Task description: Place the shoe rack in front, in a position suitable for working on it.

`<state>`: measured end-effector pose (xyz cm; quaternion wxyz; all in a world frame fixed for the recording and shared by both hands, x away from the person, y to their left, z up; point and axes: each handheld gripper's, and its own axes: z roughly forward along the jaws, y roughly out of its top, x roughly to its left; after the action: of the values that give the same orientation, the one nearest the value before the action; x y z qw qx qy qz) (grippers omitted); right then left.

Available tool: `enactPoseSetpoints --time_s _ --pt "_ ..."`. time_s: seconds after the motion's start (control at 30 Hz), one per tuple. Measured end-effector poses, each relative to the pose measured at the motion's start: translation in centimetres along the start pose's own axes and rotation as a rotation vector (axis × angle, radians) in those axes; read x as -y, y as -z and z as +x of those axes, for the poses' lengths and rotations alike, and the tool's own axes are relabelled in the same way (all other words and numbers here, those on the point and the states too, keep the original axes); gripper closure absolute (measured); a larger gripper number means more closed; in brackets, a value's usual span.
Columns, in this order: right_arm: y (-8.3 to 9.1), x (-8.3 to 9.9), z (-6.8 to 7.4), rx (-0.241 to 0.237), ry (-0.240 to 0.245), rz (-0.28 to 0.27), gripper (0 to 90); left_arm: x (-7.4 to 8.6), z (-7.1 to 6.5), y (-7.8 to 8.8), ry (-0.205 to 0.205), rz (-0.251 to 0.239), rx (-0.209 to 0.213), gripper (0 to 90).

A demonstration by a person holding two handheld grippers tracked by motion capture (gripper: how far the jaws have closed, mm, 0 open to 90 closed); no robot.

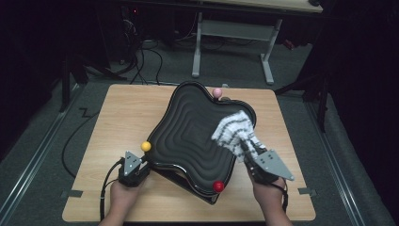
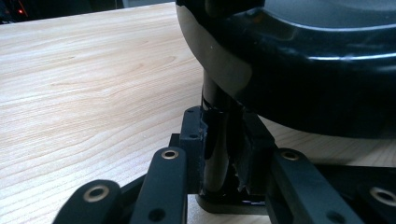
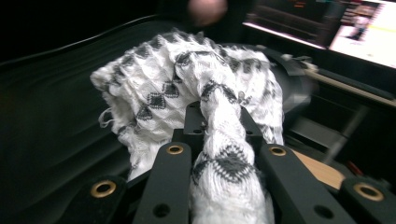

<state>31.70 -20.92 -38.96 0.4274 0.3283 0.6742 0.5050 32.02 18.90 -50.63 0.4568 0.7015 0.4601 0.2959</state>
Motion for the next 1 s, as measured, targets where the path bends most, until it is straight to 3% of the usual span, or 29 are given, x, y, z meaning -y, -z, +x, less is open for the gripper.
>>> enactPoseSetpoints --time_s 0.03,0.13,0.2,0.23,0.27,0.43,0.57,0.7,0.8,0.87,1.0 --pt "0.9 0.0 -0.4 0.008 -0.024 -0.008 80.1 0.0 0.0 0.0 -0.001 0.001 0.001 74.6" --pt "2.1 0.3 0.0 -0.008 -0.023 -0.008 80.1 0.0 -0.1 0.2 -0.001 0.003 0.006 74.6" --pt "4.4 1.8 1.8 -0.064 -0.019 0.008 80.1 0.1 -0.2 0.3 -0.007 0.007 0.006 74.6" --pt "4.4 1.8 1.8 -0.064 -0.019 0.008 80.1 0.1 -0.3 0.4 -0.013 0.009 0.005 74.6" --pt "5.3 2.9 3.0 -0.098 -0.013 0.027 80.2 0.1 -0.4 0.5 -0.015 0.011 0.011 74.6" --pt "4.7 4.2 4.0 -0.111 0.013 0.063 80.5 0.2 -1.0 0.9 -0.023 0.015 0.028 74.5" --pt "2.1 4.2 1.9 -0.071 -0.017 0.073 80.7 0.3 -2.0 0.9 -0.050 0.009 0.067 74.4" --pt "-0.5 4.0 -0.9 -0.012 -0.038 0.090 80.7 0.4 -3.9 0.8 -0.109 0.013 0.136 73.9" --pt "0.9 2.9 -2.2 0.047 -0.054 0.032 80.6 0.3 -5.5 0.8 -0.144 0.019 0.186 73.5" --pt "3.6 1.5 -2.6 0.094 -0.075 -0.050 80.6 0.3 -6.5 0.8 -0.157 0.022 0.216 73.4" --pt "5.4 1.1 -1.5 0.078 -0.086 -0.079 80.5 0.3 -8.2 0.6 -0.162 0.026 0.268 73.6"
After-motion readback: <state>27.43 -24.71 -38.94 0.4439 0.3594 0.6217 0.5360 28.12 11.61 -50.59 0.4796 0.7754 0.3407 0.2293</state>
